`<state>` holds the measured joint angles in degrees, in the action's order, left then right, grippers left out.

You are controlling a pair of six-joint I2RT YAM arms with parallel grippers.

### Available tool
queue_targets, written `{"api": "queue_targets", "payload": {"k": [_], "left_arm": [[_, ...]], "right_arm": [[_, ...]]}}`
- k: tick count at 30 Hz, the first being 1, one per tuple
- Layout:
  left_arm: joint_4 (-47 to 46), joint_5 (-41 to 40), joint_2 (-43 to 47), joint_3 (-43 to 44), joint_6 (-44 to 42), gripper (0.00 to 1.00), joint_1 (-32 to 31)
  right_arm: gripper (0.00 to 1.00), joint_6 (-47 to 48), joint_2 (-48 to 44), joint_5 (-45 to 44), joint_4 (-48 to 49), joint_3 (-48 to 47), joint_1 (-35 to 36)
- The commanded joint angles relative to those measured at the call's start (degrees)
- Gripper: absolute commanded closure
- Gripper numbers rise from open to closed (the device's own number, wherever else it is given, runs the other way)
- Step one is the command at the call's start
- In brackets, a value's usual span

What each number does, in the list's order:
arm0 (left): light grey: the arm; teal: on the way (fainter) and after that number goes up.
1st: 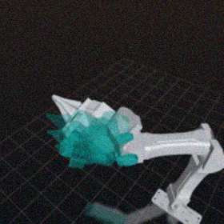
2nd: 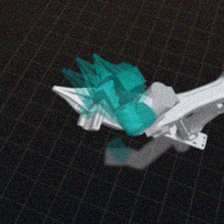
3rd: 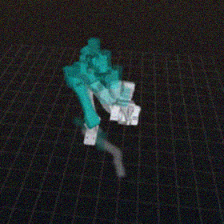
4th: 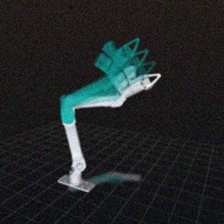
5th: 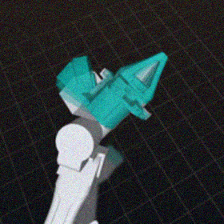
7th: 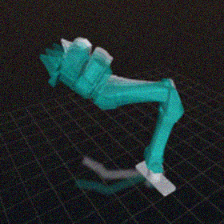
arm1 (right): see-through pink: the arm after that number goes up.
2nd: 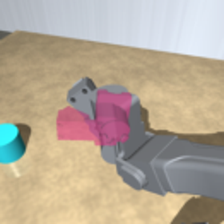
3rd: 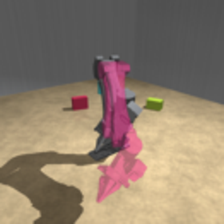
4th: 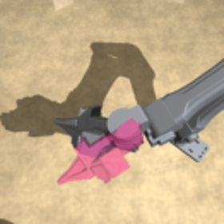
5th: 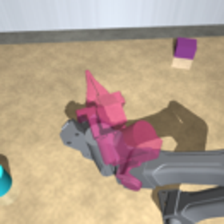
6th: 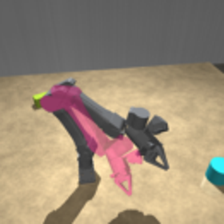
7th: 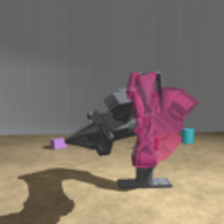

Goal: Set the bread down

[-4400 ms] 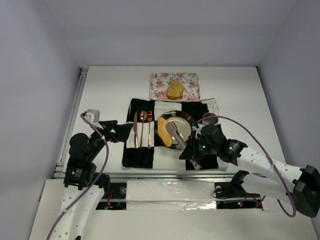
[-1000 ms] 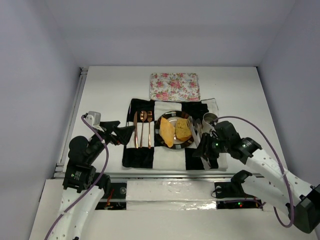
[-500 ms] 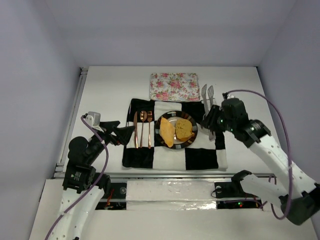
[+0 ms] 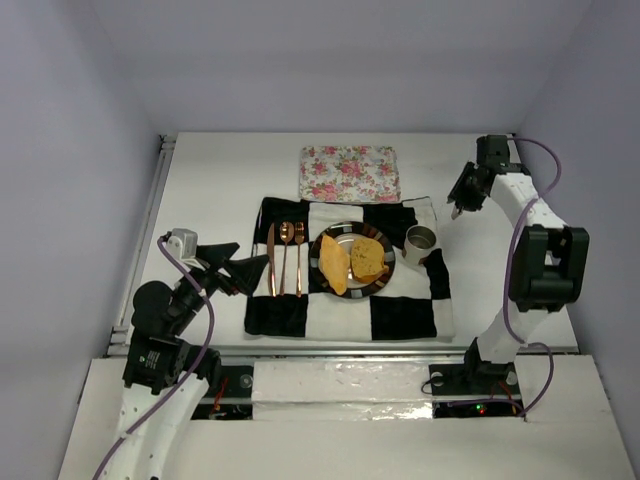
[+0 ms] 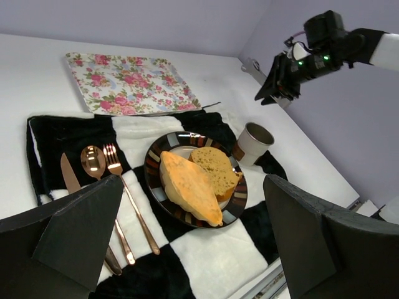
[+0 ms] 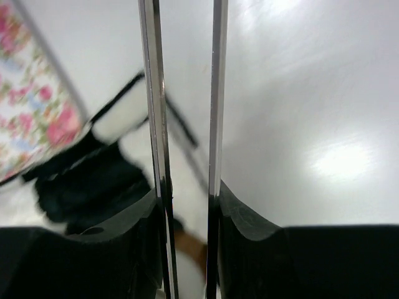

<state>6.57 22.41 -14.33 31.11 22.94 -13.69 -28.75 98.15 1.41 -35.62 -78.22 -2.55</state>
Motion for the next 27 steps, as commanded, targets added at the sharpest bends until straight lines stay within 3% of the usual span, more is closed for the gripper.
{"api": "queue_targets", "payload": {"k": [1,4,9,15,22,27], "left_arm": [[-2.7,0.9,0.9,-0.1,-0.8,0.04,-0.7],[-2.5,0.4,1.1,0.0,-0.8,0.04,-0.7],[-2.5,0.4,0.4,-0.1,-1.0,0.04,-0.7],[-2.6,0.4,-0.2,0.0,-1.0,0.04,-0.7],[-2.6,0.4,-1.0,0.0,-0.9,0.04,-0.7],[-2.6,0.2,-1.2,0.0,-0.9,0.04,-0.7]], "right_arm": [[0.63,8.9,5.0,-1.8,-3.5,-7.7,-1.5],[0.63,13.5,8.9,-5.6,-5.0,-8.8,-2.0],[0.62,17.9,13.0,-4.8,-3.3,-10.1,-2.6],[0.53,19.4,17.9,-8.0,-2.3,-12.0,-3.2],[0.25,17.9,18.4,-12.6,-1.3,-12.8,-3.2],[0.11,14.3,14.1,-12.4,-0.7,-14.0,-3.2]]}}
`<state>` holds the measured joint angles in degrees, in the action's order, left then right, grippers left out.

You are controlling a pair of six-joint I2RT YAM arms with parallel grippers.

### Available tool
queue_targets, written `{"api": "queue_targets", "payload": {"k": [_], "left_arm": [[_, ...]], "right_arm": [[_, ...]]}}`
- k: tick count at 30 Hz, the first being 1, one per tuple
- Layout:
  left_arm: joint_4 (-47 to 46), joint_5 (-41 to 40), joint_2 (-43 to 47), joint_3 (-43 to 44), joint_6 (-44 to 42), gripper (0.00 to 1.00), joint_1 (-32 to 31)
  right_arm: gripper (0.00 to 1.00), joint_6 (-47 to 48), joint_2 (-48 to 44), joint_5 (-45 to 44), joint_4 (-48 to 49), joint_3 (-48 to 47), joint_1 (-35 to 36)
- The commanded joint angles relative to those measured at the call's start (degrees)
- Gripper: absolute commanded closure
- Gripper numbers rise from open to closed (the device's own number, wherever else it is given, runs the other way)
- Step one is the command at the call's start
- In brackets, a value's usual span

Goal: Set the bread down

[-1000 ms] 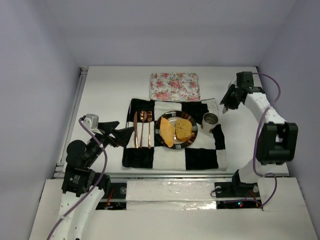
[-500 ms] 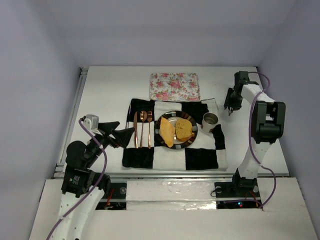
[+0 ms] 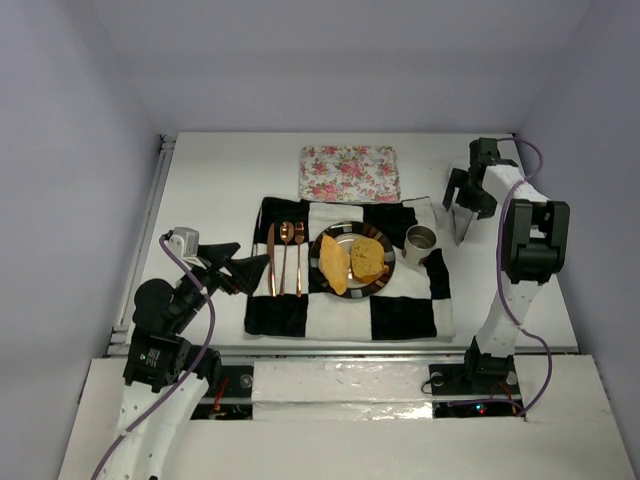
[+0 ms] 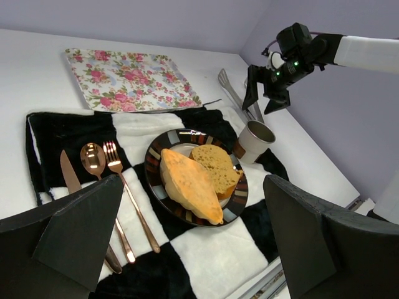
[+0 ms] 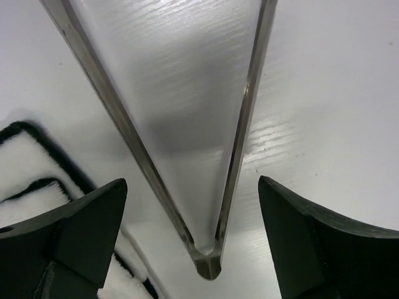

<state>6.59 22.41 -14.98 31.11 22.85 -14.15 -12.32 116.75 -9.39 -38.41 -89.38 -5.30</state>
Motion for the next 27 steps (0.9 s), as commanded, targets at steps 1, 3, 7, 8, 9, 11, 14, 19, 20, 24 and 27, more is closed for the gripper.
{"api": "queue_targets", "payload": {"k": [1,3,7,8,9,11,14,19,20,24,27], "left_arm": [[-2.6,0.2,-0.7,-0.1,-0.8,0.04,-0.3],[-2.5,0.0,-0.7,0.0,-0.7,0.04,-0.3],[-2.3,-0.8,-0.6,0.2,-0.6,0.04,-0.3],[-2.3,-0.9,-0.5,0.3,-0.6,0.04,-0.3],[-2.3,-1.4,-0.4,0.2,-0.4,0.03,-0.3],[-1.9,-2.2,0.0,0.3,-0.1,0.02,-0.3],[-1.4,-4.2,0.4,0.6,0.1,0.01,-0.3],[-1.8,-5.6,0.9,0.2,0.6,0.01,-0.3],[-2.0,-5.6,1.0,0.2,0.6,0.01,-0.3],[-2.5,-4.2,0.3,-0.2,0.5,0.02,-0.3],[-2.4,-4.2,-0.9,0.0,0.5,0.02,-0.3]], "right_arm": [[0.08,-2.9,-5.9,-1.3,2.5,-2.6,-0.4],[0.06,-5.9,-10.6,-0.8,4.0,-2.1,-0.4],[0.12,-14.6,-24.5,6.5,11.9,6.0,-0.4],[0.15,-19.0,-28.0,8.6,16.3,8.7,-0.4],[0.18,-21.1,-35.5,12.0,18.8,14.9,-0.4],[0.42,-27.9,-43.4,22.4,28.3,22.4,-0.4],[1.0,-33.8,-58.4,32.2,37.0,36.0,1.0],[1.0,-34.4,-79.2,41.5,36.7,48.0,4.2],[1.0,-34.2,-81.8,42.6,34.9,48.9,4.2],[1.0,-34.7,-92.5,46.5,31.6,53.2,4.2],[0.94,-35.6,-94.9,49.5,30.7,54.7,4.2]]}}
